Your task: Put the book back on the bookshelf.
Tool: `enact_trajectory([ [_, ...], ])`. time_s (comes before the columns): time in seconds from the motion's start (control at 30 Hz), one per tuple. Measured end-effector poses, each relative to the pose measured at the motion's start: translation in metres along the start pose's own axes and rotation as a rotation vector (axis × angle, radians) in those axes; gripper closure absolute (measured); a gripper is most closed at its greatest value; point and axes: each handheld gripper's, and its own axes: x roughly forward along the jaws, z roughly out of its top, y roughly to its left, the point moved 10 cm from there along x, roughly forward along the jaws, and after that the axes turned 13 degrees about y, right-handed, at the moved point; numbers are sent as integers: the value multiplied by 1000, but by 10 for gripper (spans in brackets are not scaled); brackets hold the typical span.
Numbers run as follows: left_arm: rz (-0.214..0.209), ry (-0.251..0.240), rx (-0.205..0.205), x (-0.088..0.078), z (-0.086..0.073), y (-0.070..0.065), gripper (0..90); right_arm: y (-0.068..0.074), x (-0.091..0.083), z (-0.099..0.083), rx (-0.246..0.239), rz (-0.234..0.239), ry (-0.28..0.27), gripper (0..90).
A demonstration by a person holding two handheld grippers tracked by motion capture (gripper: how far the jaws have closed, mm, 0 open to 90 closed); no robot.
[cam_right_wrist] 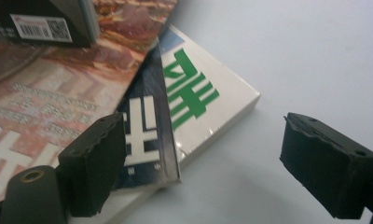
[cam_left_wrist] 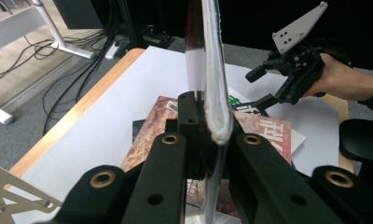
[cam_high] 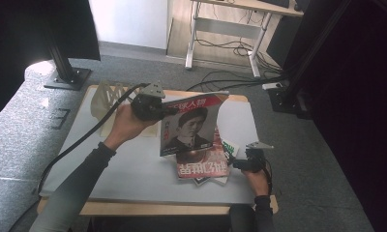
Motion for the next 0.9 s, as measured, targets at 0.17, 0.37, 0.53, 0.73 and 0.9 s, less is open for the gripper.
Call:
enact_trajectory([
  [0.17,29,-4,-5,-3,-1,2,865,-4,-1,-7,18,13,-2,137],
  [0.37,39,-9,-39,-10,-3,7,867,-9,-6,-16,38,14,-8,149],
  [0.53,47,-19,-64,-19,-6,10,867,-14,-2,-28,34,12,28,150],
  [0.73,64,-16,-78,-31,-8,12,868,-21,1,-39,34,1,59,149],
  [0.9,77,-18,-89,-43,-10,14,868,-19,3,-40,9,-18,58,110],
])
